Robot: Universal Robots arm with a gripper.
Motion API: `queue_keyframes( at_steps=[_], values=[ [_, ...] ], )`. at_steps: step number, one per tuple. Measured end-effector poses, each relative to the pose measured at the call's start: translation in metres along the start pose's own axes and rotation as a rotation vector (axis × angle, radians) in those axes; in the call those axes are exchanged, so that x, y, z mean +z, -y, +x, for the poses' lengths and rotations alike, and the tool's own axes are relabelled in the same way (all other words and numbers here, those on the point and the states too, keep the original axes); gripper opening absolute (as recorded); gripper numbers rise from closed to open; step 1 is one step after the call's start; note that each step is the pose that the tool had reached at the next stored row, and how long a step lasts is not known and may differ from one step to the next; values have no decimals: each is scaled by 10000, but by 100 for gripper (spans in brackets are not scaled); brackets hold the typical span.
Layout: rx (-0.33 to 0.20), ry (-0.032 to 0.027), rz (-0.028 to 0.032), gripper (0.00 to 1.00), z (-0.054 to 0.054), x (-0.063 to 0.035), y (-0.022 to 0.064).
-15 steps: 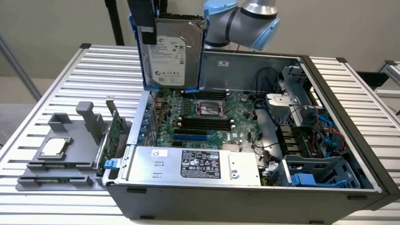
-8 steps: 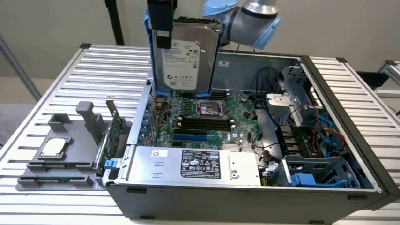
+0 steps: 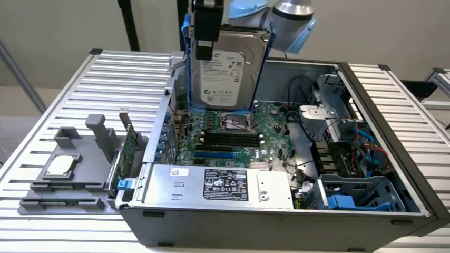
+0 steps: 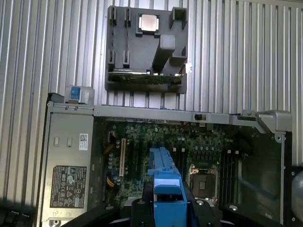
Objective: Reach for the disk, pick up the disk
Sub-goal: 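Pick up the disk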
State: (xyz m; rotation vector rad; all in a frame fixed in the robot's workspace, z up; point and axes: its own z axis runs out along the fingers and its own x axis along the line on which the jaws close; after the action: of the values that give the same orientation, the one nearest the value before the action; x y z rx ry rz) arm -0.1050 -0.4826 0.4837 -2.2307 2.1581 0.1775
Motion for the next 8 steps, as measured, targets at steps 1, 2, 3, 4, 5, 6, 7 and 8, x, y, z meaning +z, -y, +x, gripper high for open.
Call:
queue_keyframes(
  at_steps=[1, 2, 3, 4, 5, 6, 7, 8],
  values=[
    [1, 0, -11, 33, 16, -4, 36],
    [2, 1, -22, 33, 32, -7, 70],
    [3, 1, -32, 33, 47, -11, 103],
    [4, 2, -43, 33, 64, -14, 140],
    [5, 1, -53, 33, 79, -19, 174],
    [6, 2, -63, 33, 94, -22, 207],
    [7, 3, -73, 33, 110, -25, 243],
    [8, 3, -83, 33, 126, -29, 277]
  ],
)
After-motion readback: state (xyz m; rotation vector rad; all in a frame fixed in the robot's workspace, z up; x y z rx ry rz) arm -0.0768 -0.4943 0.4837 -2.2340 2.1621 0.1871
